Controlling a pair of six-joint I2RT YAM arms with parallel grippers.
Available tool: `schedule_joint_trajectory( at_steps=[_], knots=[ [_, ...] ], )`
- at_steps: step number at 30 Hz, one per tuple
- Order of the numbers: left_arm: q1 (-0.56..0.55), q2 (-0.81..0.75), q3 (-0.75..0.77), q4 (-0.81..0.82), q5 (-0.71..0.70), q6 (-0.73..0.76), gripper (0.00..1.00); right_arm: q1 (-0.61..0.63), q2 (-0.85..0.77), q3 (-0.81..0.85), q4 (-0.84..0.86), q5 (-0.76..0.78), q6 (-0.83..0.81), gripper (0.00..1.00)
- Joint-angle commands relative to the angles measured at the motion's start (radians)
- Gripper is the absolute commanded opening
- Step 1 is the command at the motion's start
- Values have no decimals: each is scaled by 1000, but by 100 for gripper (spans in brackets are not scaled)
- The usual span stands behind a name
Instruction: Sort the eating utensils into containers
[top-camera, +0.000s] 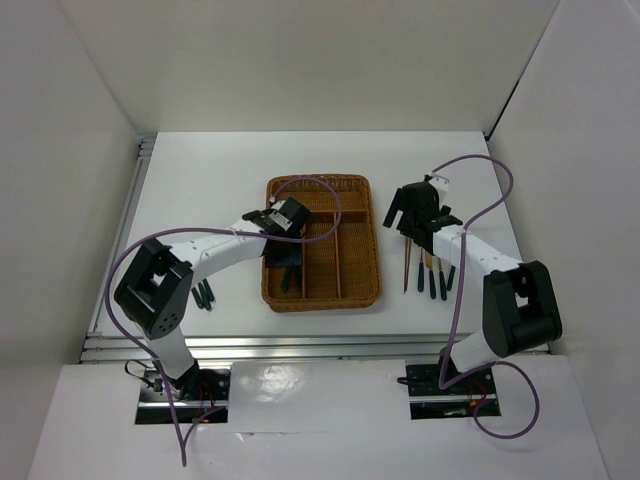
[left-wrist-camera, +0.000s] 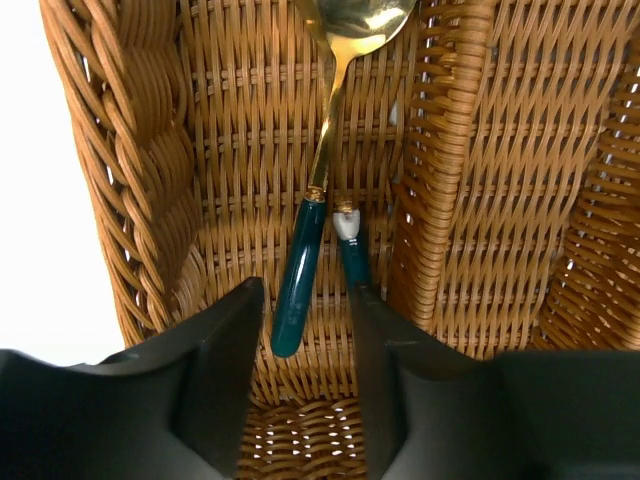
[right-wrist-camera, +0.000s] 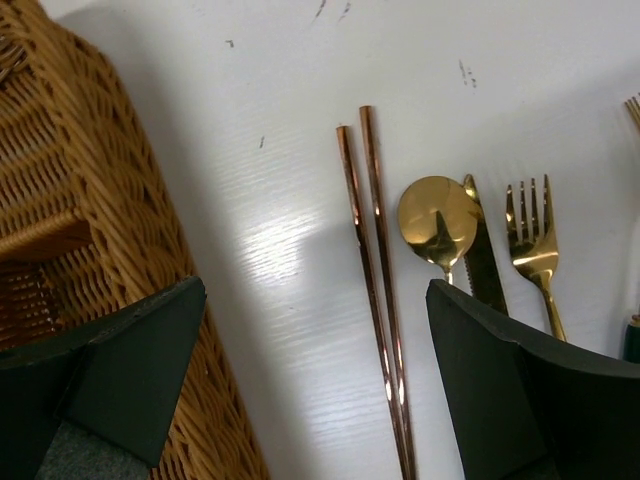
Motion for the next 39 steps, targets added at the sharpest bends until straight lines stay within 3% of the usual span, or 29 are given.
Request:
schedule_joint_trajectory(
  at_steps=[1,10,20,27,39],
  knots=[
    [-2,4,27,30,8,21,56,-37,-15,3,-19,1,43,100],
    [-2,-66,27,46,-25,61,69,-68,-36,-43,-116,-12,83,98],
    [-2,-235,-31,81,-34,90,77,-68,-113,-117,-165,-43,119,87],
    [-2,-277,-56,81,-52,90,78,-68,-147,-175,-165,-43,128,75],
    [-2,-286,-56,70,-61,99,78,-68,-63,-185,-155,-42,137,57]
  ],
)
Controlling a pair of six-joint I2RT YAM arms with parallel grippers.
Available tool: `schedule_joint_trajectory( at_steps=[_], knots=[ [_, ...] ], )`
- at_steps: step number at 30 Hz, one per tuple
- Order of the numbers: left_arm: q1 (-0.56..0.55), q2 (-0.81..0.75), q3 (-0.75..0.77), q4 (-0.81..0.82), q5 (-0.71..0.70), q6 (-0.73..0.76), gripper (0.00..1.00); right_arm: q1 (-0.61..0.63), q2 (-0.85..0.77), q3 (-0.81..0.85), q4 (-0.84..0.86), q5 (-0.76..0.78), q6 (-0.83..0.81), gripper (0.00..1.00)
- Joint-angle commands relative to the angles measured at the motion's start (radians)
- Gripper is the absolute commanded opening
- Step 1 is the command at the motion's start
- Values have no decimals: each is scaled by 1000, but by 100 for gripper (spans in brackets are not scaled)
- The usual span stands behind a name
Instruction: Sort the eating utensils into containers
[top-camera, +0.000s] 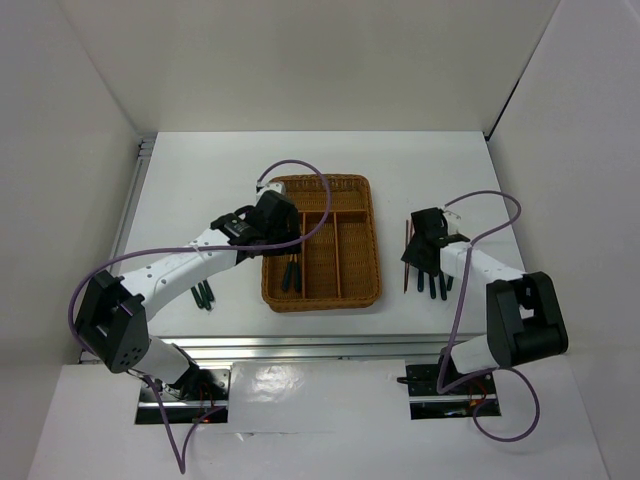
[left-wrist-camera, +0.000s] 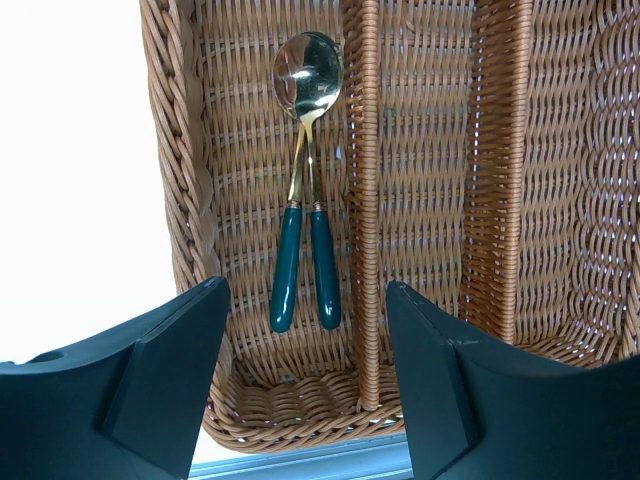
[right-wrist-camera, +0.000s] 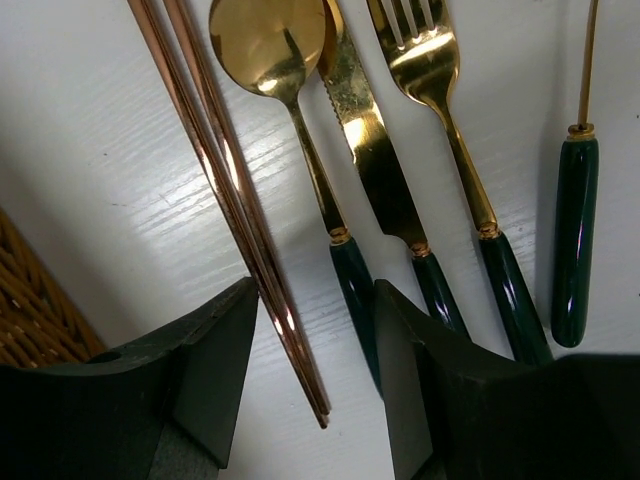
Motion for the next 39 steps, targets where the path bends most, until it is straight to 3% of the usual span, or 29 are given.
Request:
schedule_joint_trajectory(
  at_steps=[1,9,27,32,39],
  knots=[
    [-2,-35,8,-6,-21,25,78,-3,24,-5,3,21,12,57],
    [-2,-35,8,-6,-21,25,78,-13,86,7,-15,30,22,55],
    [-2,-25,8,-6,-31,25,78,-13,93,9,-14,21,31,21],
    [-2,-25,8,-6,-31,25,78,-13,94,31,-55,21,42,20],
    [-2,-25,8,-6,-31,25,78,-13,-28,74,-107,9,42,18]
  ],
)
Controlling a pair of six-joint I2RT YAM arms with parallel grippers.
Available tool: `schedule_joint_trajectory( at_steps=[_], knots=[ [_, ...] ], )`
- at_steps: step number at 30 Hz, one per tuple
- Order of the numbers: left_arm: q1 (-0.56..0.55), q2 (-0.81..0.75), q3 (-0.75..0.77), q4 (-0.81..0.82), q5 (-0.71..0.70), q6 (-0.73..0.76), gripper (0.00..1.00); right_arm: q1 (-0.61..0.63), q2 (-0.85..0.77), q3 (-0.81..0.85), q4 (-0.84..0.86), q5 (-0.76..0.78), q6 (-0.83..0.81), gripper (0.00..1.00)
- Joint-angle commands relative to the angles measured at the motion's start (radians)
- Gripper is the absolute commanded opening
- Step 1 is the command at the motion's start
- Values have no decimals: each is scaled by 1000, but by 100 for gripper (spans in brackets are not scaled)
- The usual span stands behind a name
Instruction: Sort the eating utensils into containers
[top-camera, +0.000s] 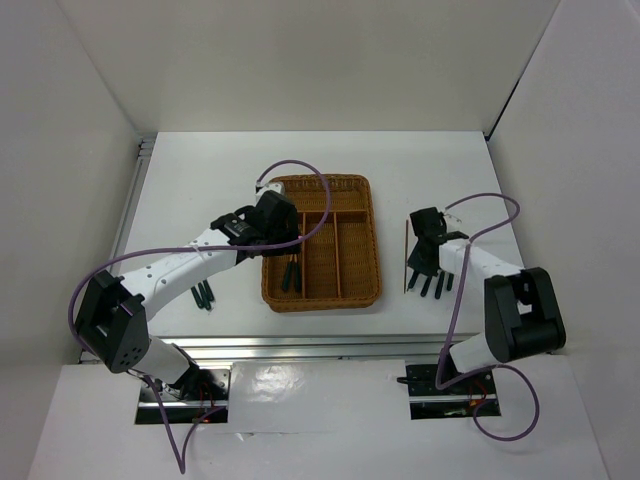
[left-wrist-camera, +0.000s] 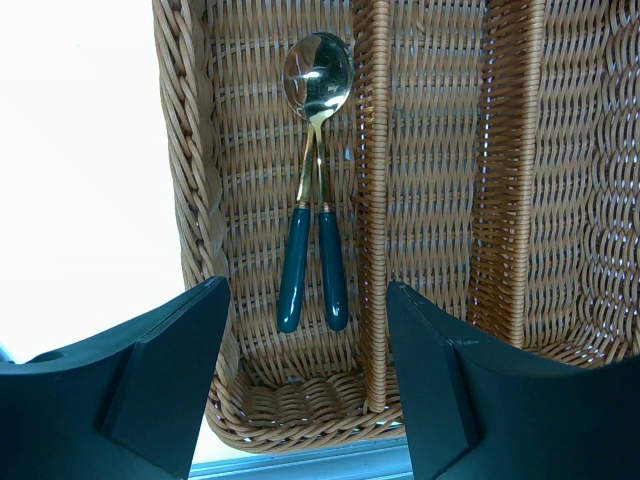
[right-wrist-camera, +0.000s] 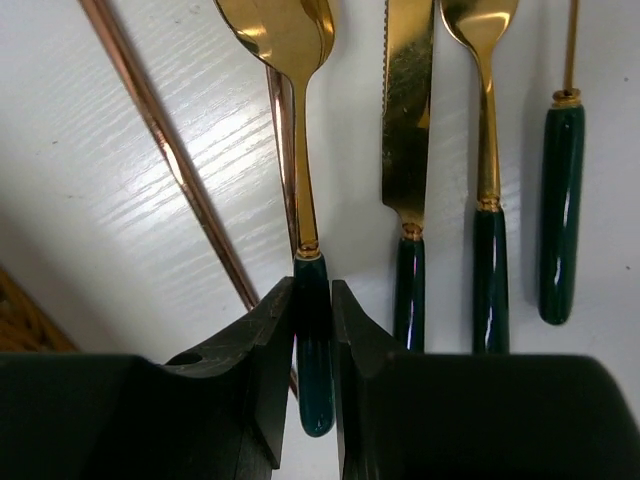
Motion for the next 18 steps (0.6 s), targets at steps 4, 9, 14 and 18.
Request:
schedule_joint_trajectory(
  at_steps=[4,9,14,18],
  knots=[
    [-2,-25,-1,2,-15,23,78,-7,-135,76,-76,-19,5,18],
    [7,-35,-10,2,-24,23,78,16,-188,114,-95,-56,-4,18],
    [40,-44,-29,2,-24,23,80,132,-209,170,-73,-83,-4,16],
    [95,-65,-39,12,9,34,80,266,-168,237,-49,-73,5,16]
  ],
)
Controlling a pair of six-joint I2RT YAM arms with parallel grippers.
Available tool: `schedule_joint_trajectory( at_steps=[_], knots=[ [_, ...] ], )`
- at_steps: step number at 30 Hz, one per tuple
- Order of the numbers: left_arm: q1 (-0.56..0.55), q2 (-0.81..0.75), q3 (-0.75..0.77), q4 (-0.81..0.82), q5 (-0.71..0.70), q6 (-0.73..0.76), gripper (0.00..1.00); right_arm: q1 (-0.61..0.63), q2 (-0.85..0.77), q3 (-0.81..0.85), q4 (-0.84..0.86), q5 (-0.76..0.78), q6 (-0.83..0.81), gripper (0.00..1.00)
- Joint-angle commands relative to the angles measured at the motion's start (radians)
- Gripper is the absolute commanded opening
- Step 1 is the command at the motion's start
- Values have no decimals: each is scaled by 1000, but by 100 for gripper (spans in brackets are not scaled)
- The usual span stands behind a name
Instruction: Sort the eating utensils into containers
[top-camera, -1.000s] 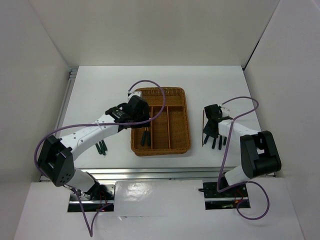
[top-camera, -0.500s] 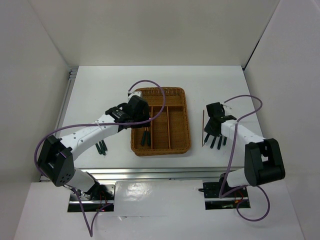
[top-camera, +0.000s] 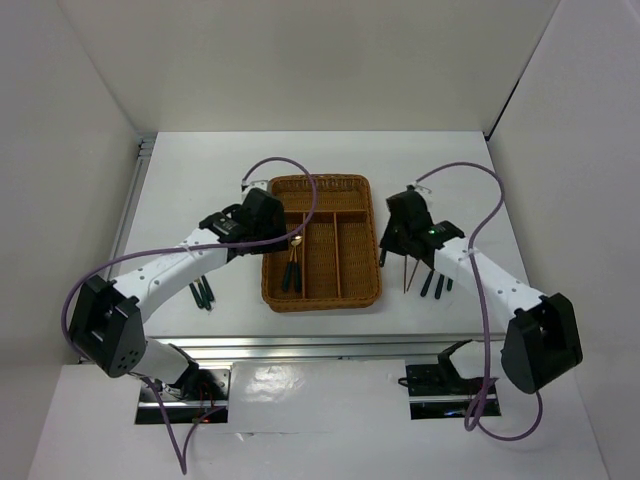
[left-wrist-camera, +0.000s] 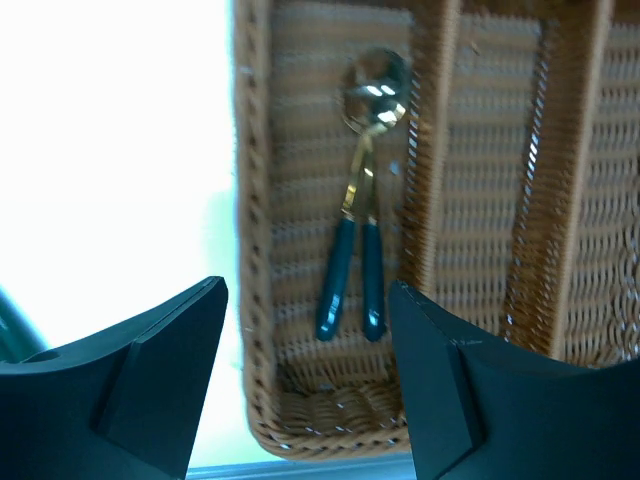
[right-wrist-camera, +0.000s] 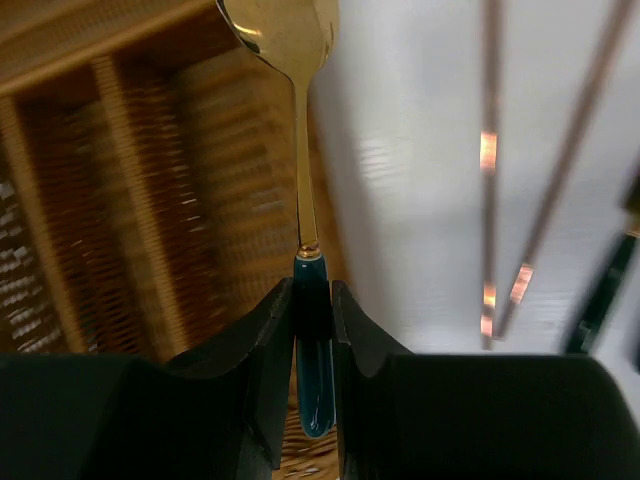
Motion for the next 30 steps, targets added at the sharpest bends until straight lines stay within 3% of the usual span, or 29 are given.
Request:
schedule_joint_trajectory(
  at_steps=[1,8,12,21,30],
  knots=[
    [46,-52,-20,14,8,25,80,104,37,113,31,-2,15,16],
    [143,-136,-97,23,17,-4,82,360,211,268,63,57,44,16],
    [209,-173,-151,45,39,-25,82,437,301,313,119,39,53,19],
    [266,-228,-209,76,65,-44,82,494,436,378,230,-48,85,19],
    [266,-237,-209,76,74,-44,82,526,532,442,221,-36,143,19]
  ],
)
